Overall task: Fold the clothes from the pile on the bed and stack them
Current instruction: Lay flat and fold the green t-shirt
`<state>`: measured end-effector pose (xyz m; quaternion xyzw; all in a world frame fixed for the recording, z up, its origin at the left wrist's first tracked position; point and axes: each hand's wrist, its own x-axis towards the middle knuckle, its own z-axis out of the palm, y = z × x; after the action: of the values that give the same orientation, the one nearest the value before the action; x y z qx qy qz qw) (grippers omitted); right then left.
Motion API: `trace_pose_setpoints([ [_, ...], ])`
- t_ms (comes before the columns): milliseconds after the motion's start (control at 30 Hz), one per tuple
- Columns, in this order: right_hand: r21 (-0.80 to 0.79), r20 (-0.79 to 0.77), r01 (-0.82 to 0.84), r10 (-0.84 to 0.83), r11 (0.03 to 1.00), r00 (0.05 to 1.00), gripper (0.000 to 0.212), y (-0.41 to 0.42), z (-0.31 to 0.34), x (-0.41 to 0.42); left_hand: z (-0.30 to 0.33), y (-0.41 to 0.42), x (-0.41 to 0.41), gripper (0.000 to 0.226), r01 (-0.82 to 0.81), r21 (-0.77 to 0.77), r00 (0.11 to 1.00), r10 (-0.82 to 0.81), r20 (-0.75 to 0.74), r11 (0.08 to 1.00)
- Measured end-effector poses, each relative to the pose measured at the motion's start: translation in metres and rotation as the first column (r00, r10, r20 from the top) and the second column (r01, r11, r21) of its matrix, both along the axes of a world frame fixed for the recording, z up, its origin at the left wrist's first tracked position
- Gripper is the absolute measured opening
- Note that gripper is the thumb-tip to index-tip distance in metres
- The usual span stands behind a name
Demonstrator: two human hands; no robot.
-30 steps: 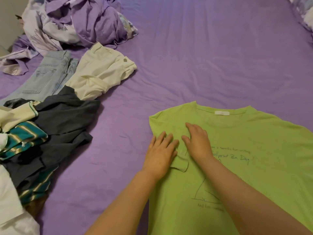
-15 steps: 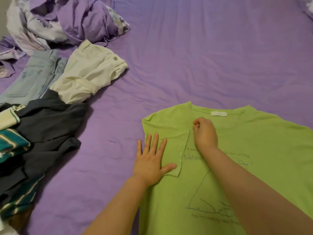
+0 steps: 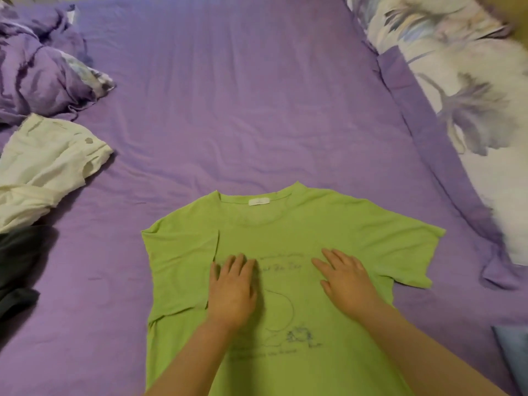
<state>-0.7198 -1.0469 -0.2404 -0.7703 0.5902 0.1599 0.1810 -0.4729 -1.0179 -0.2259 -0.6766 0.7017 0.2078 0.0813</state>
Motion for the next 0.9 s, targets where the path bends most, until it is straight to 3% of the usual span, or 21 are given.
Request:
trace_pose_setpoints([
  [133, 0.016, -0.067, 0.068, -0.067, 0.998, 0.995, 0.053, -0.001, 0.012, -0.066, 0.003, -0.005, -0.08, 0.055, 0.096, 0.028, 0.988, -0.092, -0.121, 0.995],
  [333, -0.068, -0.012, 0.247, -0.249, 0.967, 0.969, 0.047, -0.019, 0.021, -0.129, 0.002, -0.025, -0.17, 0.046, 0.205, 0.011, 0.947, -0.195, -0.253, 0.979],
  [433, -0.121, 0.082, 0.463, -0.456, 0.878, 0.886, 0.059, -0.023, 0.019, -0.158, 0.004, -0.037, -0.202, 0.039, 0.093, 0.078, 0.914, -0.054, -0.403, 0.993],
  [500, -0.07, 0.272, 0.673, -0.635, 0.736, 0.723, 0.075, -0.021, 0.013, -0.169, 0.008, -0.045, -0.22, 0.037, -0.116, 0.266, 0.779, 0.254, -0.573, 0.957],
  [567, 0.088, 0.472, 0.845, -0.769, 0.527, 0.431, 0.091, -0.02, 0.007, -0.171, 0.011, -0.051, -0.232, 0.039, -0.268, 0.542, 0.467, 0.599, -0.65, 0.797],
  [600, 0.171, 0.52, 0.879, -0.798, 0.446, 0.304, 0.095, -0.021, 0.004, -0.17, 0.012, -0.052, -0.237, 0.039, -0.286, 0.652, 0.312, 0.712, -0.629, 0.702],
  [633, 0.225, 0.536, 0.892, -0.814, 0.392, 0.223, 0.095, -0.022, 0.001, -0.168, 0.013, -0.053, -0.24, 0.04, -0.289, 0.716, 0.211, 0.772, -0.6, 0.635],
  [700, 0.268, 0.537, 0.904, -0.831, 0.333, 0.147, 0.083, -0.026, -0.004, -0.164, 0.011, -0.055, -0.244, 0.04, -0.284, 0.764, 0.138, 0.814, -0.565, 0.579],
  [800, 0.352, 0.605, 0.882, -0.795, 0.312, 0.04, 0.062, -0.035, -0.001, -0.155, 0.011, -0.057, -0.241, 0.032, -0.286, 0.773, 0.124, 0.822, -0.555, 0.566],
  [833, 0.334, 0.626, 0.876, -0.777, 0.348, 0.07, 0.065, -0.038, 0.002, -0.151, 0.013, -0.059, -0.239, 0.026, -0.286, 0.773, 0.121, 0.822, -0.556, 0.566],
  [900, 0.244, 0.677, 0.833, -0.702, 0.497, 0.22, 0.075, -0.042, 0.012, -0.139, 0.017, -0.065, -0.232, 0.028, -0.29, 0.784, 0.07, 0.829, -0.555, 0.549],
])
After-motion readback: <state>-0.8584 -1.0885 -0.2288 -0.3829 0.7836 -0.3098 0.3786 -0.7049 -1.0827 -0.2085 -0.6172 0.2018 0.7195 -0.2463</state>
